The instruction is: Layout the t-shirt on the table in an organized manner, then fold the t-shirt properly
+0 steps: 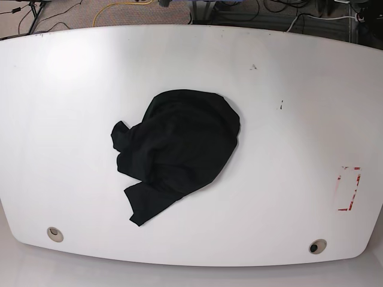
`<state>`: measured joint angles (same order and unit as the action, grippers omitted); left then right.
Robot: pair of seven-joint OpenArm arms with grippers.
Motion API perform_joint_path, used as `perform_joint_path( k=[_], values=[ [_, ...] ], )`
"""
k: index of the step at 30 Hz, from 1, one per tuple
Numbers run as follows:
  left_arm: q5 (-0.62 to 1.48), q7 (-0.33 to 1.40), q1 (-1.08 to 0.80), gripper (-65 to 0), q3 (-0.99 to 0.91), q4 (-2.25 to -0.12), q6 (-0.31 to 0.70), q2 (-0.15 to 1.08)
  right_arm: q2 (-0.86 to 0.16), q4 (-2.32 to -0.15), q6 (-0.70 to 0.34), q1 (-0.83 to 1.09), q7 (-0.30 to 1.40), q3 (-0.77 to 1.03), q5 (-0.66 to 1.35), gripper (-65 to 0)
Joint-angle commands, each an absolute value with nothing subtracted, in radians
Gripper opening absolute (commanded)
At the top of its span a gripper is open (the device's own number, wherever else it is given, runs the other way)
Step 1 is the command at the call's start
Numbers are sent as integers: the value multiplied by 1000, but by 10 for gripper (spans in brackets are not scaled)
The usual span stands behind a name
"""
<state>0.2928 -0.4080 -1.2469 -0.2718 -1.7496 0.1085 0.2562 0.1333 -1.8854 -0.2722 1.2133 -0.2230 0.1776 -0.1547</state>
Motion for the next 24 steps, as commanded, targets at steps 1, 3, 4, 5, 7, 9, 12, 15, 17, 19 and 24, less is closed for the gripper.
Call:
perform_joint_path(
  k=[1,3,4,5,7,9,12,15,17,19,24],
  values=[
    [320,-429,-1268,-546,-283,-1813,110,254,134,-1959,-278,1230,-205,189,-150,-583],
    [326,-429,-1267,-546,-297,-1851,110,254,134,-1994,-280,1213,-174,203,-150,-582],
    [326,-429,-1264,-546,-298,-1862,110,254,134,-2003,-280,1196,-166,209,-150,-580],
    [326,-429,-1259,-543,-298,-1874,110,254,134,-2011,-280,1176,-160,211,-150,-580],
    [326,-427,-1233,-543,-295,-1891,110,254,134,-2015,-280,1148,-160,219,-151,-579],
    [325,-426,-1202,-542,-294,-1903,110,254,134,-2017,-280,1119,-160,225,-151,-575],
    [325,-424,-1145,-540,-291,-1908,110,254,134,-2015,-280,1046,-159,257,-153,-520],
    [325,-397,-1092,-524,-277,-1910,110,254,133,-2009,-280,983,-157,275,-154,-422],
    [325,-369,-1055,-479,-274,-1910,110,254,130,-2009,-282,944,-137,285,-154,-357],
    [325,-337,-1017,-410,-272,-1910,110,254,125,-2012,-282,900,-101,288,-156,-304],
    [325,-297,-946,-274,-272,-1910,110,254,73,-2012,-283,794,-2,285,-156,-260]
  ],
)
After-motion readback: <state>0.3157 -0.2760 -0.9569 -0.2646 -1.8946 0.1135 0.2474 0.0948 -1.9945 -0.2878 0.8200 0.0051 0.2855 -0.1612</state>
